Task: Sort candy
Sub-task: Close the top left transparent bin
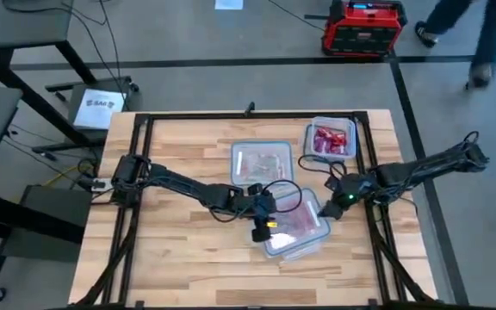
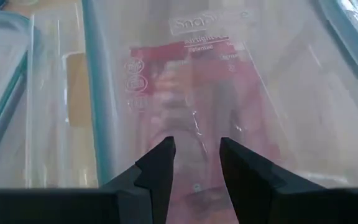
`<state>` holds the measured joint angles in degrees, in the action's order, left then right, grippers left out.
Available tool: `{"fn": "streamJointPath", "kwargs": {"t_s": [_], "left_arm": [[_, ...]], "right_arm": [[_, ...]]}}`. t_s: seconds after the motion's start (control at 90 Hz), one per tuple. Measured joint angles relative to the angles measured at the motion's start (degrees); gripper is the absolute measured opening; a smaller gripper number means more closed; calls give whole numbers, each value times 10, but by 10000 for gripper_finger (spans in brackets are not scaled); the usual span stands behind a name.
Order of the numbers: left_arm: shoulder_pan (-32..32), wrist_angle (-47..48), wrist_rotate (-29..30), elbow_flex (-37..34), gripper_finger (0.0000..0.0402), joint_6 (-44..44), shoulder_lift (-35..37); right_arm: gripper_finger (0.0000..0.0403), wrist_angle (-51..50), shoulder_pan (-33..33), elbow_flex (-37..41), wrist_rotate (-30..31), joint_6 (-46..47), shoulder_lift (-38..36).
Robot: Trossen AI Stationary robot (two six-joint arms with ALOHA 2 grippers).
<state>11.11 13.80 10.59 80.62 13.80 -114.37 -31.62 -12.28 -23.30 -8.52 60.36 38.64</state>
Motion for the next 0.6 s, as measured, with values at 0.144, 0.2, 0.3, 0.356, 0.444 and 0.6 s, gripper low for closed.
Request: {"fn": "streamJointPath", "kwargs": {"t_s": [0.144, 0.2, 0.3, 0.356, 0.444, 0.6], "left_arm": [[0, 9, 0, 0, 118, -1, 0], [0, 8, 0, 0, 118, -4, 0], [0, -1, -1, 0, 118, -17, 1], [0, -3, -1, 5, 118, -18, 3], [0, -2, -3, 29, 118, -22, 3], [2, 67, 3, 80, 118, -53, 3]], "right_arm": [[207, -193, -15, -108, 64, -77, 0], [205, -220, -23, -127, 99, -92, 0], [203, -167, -33, -130, 137, -125, 2], [203, -95, -39, -120, 146, -163, 9], [203, 23, -48, -103, 158, -239, 30], [203, 266, -52, -66, 163, -404, 97]]}}
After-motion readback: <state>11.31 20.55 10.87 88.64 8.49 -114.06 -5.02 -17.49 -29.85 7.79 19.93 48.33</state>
